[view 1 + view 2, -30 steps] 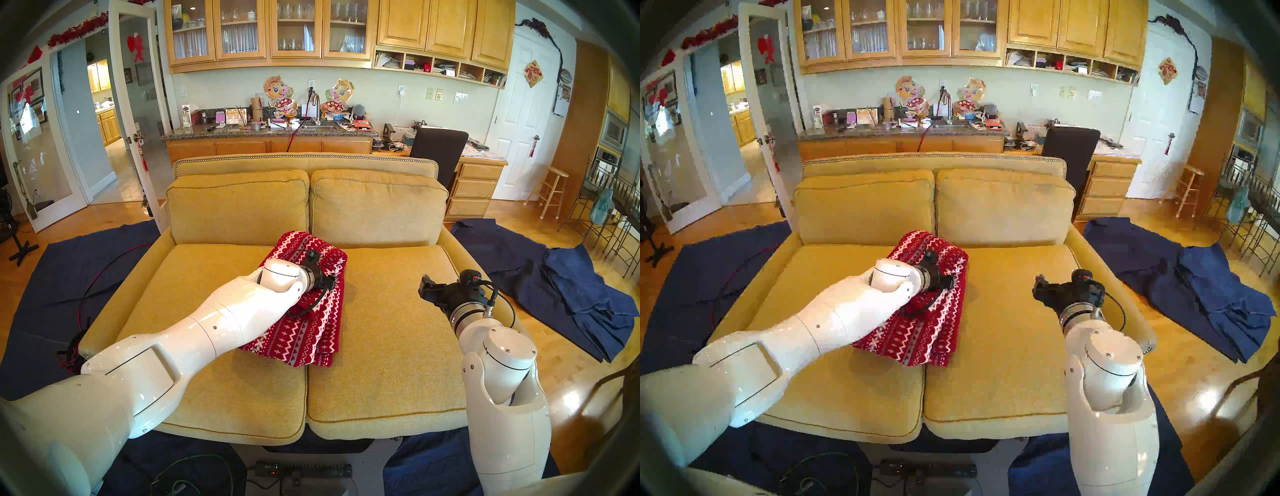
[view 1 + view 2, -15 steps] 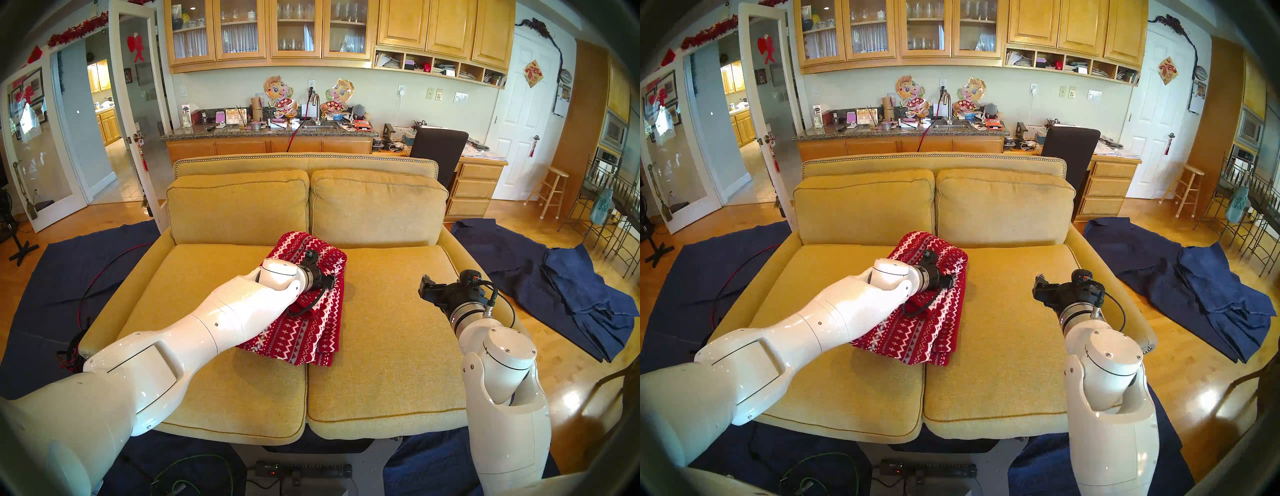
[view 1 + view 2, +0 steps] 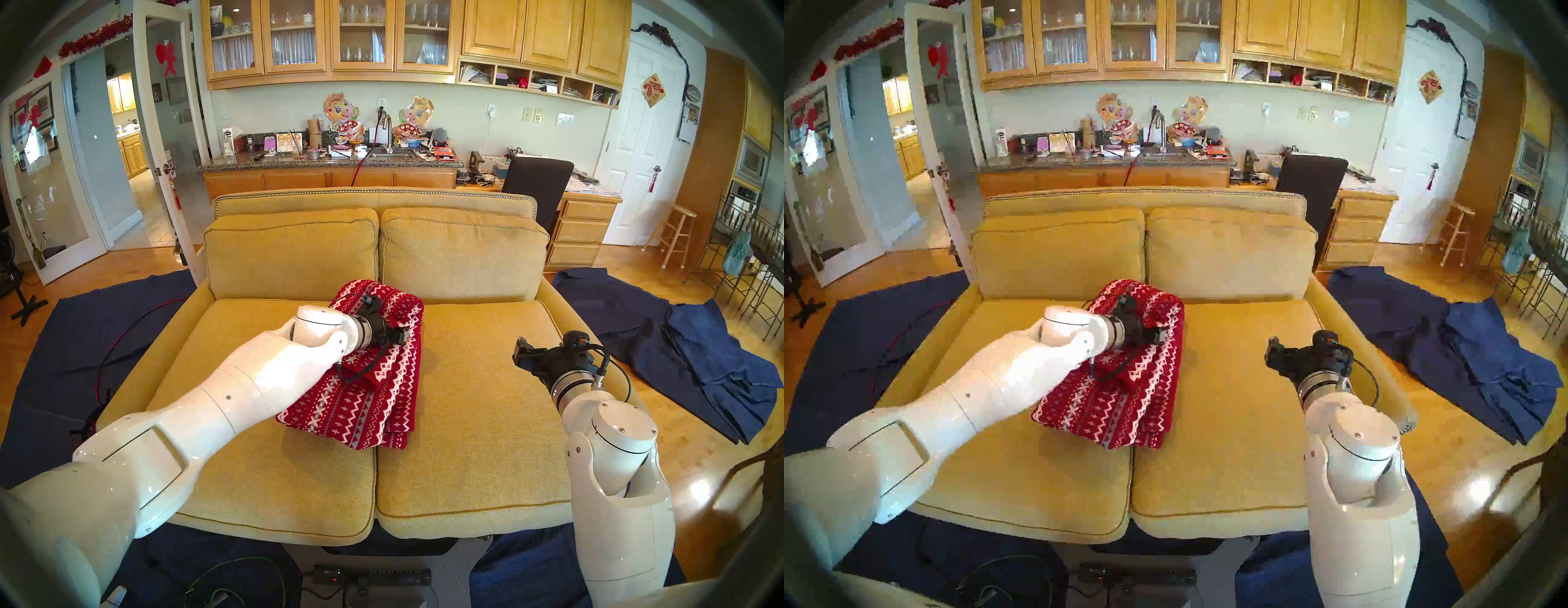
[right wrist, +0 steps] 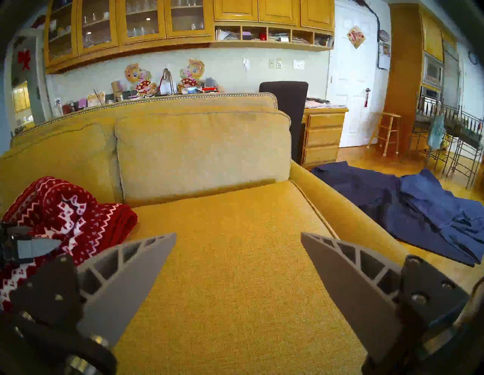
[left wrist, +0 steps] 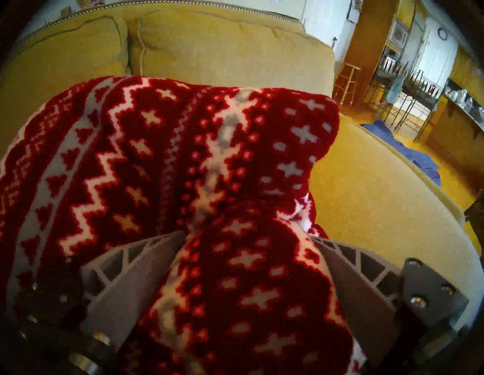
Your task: Fold the blanket in half twice
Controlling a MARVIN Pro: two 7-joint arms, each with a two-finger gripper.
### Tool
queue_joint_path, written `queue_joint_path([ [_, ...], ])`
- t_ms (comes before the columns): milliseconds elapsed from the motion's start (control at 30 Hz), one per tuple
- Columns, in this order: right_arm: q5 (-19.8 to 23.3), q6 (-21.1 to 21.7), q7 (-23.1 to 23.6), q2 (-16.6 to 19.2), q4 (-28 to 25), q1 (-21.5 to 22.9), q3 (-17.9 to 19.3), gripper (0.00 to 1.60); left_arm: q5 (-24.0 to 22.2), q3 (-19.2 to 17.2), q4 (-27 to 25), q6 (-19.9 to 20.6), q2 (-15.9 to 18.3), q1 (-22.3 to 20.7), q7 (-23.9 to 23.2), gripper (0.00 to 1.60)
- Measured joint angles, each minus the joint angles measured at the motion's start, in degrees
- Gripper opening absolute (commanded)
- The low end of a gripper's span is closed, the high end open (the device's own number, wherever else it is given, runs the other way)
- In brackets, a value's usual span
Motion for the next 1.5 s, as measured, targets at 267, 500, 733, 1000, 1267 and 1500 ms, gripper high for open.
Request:
queue_joint_path([
  [267, 0.0, 0.0, 0.0, 0.0, 0.1, 0.0, 0.0, 1.60, -2.7, -3.1, -5.6, 1.9, 3.7, 0.7, -2.1, 1.60],
  [500, 0.0, 0.0, 0.0, 0.0, 0.1, 0.0, 0.0, 1.60, -5.1, -5.5, -10.1, 3.1, 6.2, 1.2, -3.9, 1.60],
  [733, 0.0, 0.0, 0.0, 0.0, 0.1, 0.0, 0.0, 1.60, -8.0, -8.3, -15.6, 5.5, 8.6, 2.1, -4.2, 1.60],
  [1000, 0.0, 0.0, 0.0, 0.0, 0.0, 0.0, 0.0, 1.60, -10.3, -10.4, -19.6, 10.1, 8.2, 3.0, 4.4, 1.60],
  [1267, 0.0, 0.0, 0.0, 0.0, 0.0, 0.0, 0.0, 1.60, -10.7, -10.2, -15.8, 12.1, 3.7, 1.8, 12.4, 1.60],
  [1500, 0.0, 0.0, 0.0, 0.0, 0.0, 0.0, 0.0, 1.60, -9.9, -9.3, -11.8, 11.9, -0.2, 0.2, 15.7, 1.60],
])
